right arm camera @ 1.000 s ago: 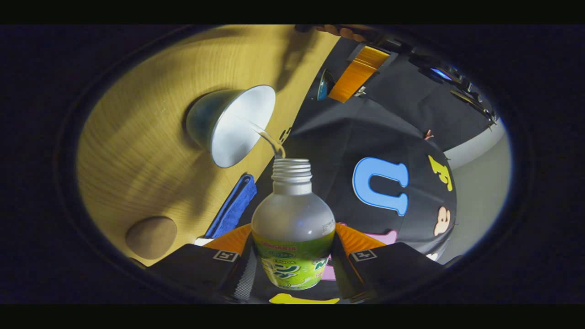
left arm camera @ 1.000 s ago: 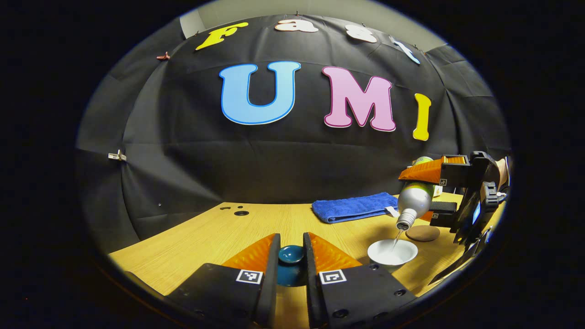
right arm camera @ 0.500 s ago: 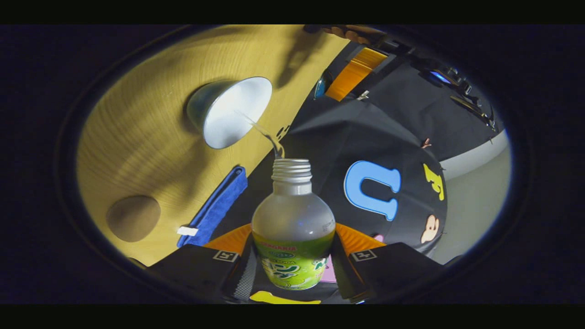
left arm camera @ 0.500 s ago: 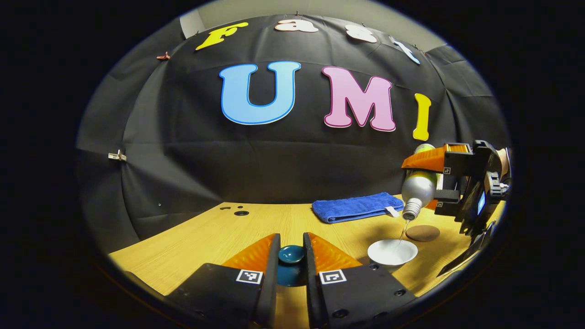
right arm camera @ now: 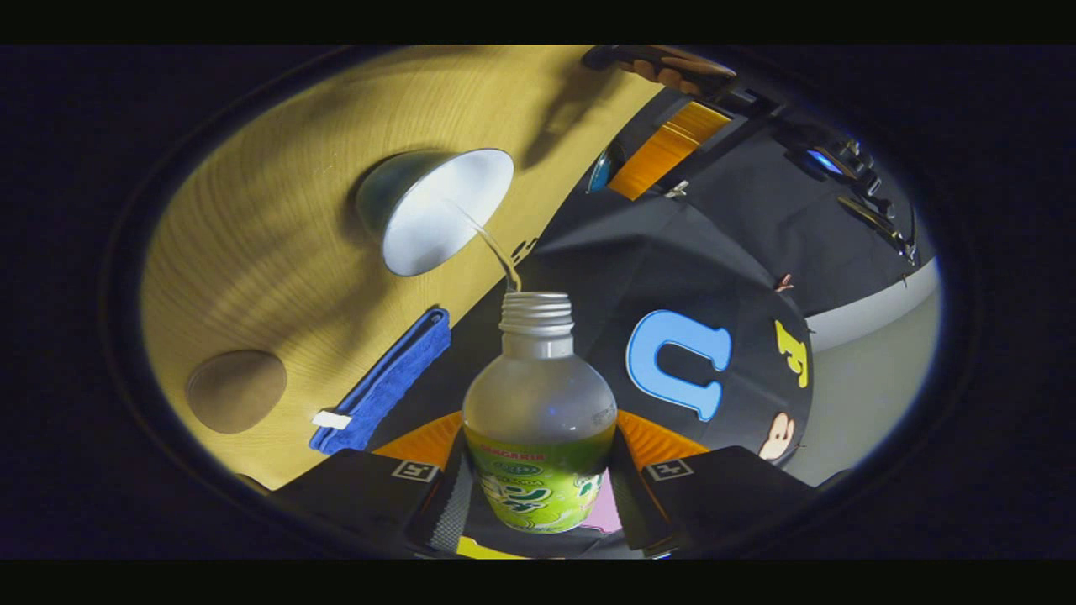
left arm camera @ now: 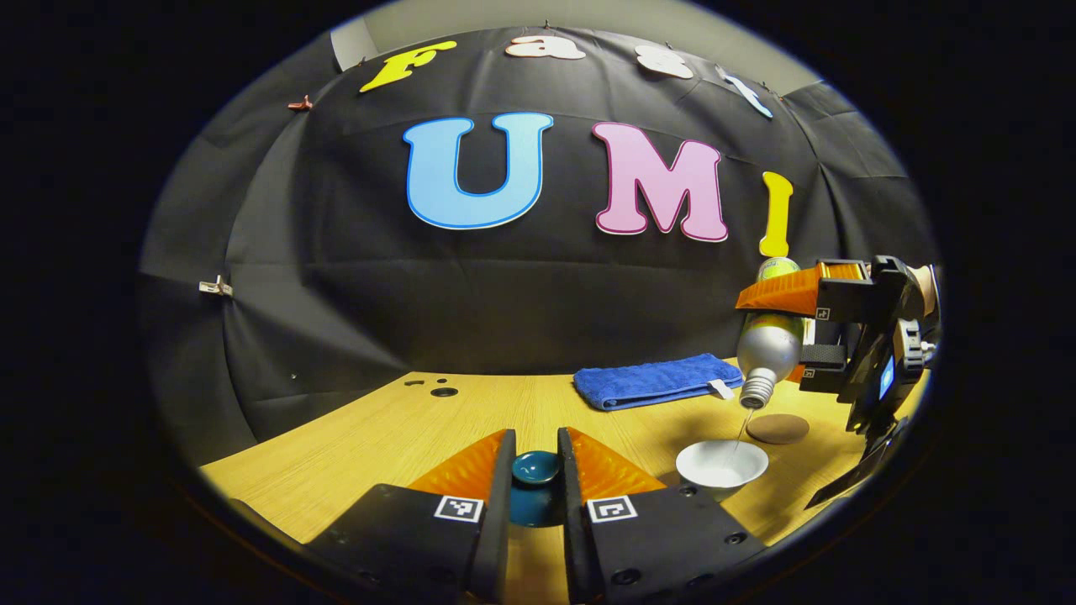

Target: Open the teacup lid with one hand, grasp the water bottle and pour water into the teacup with the other hand; after pouring, place the water bottle on the coaster and then close the teacup lid.

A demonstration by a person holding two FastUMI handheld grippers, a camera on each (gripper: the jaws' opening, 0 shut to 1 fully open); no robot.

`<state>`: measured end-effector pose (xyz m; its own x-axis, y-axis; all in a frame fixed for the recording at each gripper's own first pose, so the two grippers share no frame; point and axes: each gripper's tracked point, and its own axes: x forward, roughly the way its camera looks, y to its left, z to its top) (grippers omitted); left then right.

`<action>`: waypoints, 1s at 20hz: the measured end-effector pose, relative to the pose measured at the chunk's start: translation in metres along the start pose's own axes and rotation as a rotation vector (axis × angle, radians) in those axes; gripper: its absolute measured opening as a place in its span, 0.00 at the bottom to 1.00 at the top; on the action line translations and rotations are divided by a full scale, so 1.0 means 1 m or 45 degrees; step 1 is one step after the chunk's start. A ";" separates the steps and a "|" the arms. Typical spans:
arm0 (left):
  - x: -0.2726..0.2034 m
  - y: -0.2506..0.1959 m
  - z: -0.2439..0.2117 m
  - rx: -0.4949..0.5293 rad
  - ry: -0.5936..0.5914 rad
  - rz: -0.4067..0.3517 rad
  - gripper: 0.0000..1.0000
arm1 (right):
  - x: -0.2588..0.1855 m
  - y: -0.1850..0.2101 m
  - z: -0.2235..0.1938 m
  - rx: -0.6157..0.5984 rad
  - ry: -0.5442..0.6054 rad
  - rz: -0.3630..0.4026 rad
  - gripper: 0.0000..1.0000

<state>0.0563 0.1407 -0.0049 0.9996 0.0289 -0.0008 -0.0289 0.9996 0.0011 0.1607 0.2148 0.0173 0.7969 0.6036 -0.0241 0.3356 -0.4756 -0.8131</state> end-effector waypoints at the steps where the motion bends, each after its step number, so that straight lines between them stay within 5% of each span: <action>1: 0.000 0.000 0.001 0.000 0.000 0.000 0.31 | 0.000 0.000 0.001 -0.007 -0.004 -0.001 0.73; 20: 0.000 0.001 0.000 0.000 0.000 -0.001 0.31 | 0.001 0.004 0.007 -0.045 -0.008 0.022 0.73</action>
<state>0.0565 0.1414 -0.0050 0.9996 0.0279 -0.0012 -0.0279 0.9996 0.0012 0.1597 0.2181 0.0104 0.7995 0.5992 -0.0418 0.3396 -0.5084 -0.7913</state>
